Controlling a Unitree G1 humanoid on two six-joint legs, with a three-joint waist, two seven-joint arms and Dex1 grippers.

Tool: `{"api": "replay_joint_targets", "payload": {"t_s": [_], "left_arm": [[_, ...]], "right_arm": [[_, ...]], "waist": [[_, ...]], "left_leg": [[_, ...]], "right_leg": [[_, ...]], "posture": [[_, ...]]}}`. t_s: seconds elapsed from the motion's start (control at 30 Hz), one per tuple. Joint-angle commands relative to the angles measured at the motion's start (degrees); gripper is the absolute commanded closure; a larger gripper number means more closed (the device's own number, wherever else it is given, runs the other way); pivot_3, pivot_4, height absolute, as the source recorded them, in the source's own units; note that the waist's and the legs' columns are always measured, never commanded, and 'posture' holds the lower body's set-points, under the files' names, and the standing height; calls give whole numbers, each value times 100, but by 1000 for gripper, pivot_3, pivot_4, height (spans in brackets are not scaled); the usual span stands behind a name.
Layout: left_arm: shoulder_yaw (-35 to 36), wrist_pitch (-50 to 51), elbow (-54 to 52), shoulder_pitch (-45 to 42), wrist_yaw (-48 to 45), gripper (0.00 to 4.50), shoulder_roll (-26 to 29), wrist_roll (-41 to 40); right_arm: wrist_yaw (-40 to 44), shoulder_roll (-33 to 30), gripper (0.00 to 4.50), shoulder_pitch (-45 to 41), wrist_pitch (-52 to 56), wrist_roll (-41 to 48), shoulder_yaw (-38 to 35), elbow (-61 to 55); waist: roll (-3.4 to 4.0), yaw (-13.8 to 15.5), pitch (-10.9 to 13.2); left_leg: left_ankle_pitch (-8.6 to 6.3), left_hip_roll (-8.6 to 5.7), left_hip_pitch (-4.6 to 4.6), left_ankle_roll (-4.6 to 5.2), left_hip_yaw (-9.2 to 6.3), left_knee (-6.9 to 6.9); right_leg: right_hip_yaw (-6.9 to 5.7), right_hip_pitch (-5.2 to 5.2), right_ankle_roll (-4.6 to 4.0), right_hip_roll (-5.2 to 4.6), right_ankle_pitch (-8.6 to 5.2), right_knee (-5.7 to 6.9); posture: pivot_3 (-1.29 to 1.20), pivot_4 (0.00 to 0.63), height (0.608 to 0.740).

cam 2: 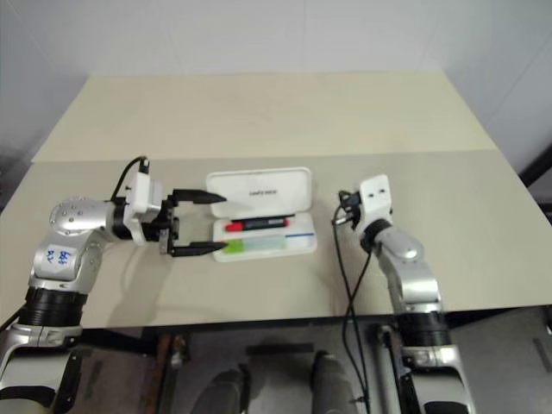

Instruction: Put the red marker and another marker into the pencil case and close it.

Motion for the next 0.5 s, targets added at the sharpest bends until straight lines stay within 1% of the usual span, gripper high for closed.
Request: {"api": "replay_joint_targets", "payload": {"t_s": [0.03,0.07,0.17,0.3,0.4,0.47,0.5], "left_arm": [[119,-102,-66,22,47,0,-8,-87],[117,-109,-76,39,57,0,-17,-83],[109,-113,-101,66,88,0,-42,-71],[103,-122,-118,90,102,0,-32,-66],[102,-127,-120,95,111,0,-24,-68],[99,-129,-123,97,113,0,-21,-68],[91,-133,-115,91,105,0,-20,-62]], "right_arm": [[71,-137,4473,-121,22,80,-170,-210],[-2,-123,4473,-126,42,118,-267,-170],[-296,-129,3887,-119,55,-30,-384,-48],[-883,53,2438,-71,100,-211,-526,-94],[-1347,261,1268,25,189,-312,-587,-139],[-1471,342,536,103,238,-362,-546,-158],[-1506,465,249,199,252,-324,-512,-182]], "waist": [[0,-2,0],[0,-3,0],[0,5,0],[0,-2,0],[0,0,0],[0,0,0],[0,2,0]], "left_leg": [[0,0,0,0,0,0],[0,0,0,0,0,0],[0,0,0,0,0,1],[0,0,0,0,1,1],[0,0,0,0,0,1],[0,0,1,0,0,1],[0,0,0,0,0,1]], "right_leg": [[0,0,0,0,0,0],[0,0,0,0,0,-1],[0,0,0,0,0,-2],[0,0,0,0,0,-2],[0,-1,-1,0,-1,-5],[1,-1,-2,0,-1,-5],[1,-1,-1,0,-1,-4]], "posture": [[0,150,740],[0,150,740],[0,150,740],[0,150,740],[0,150,740],[0,150,740],[0,150,740]]}}
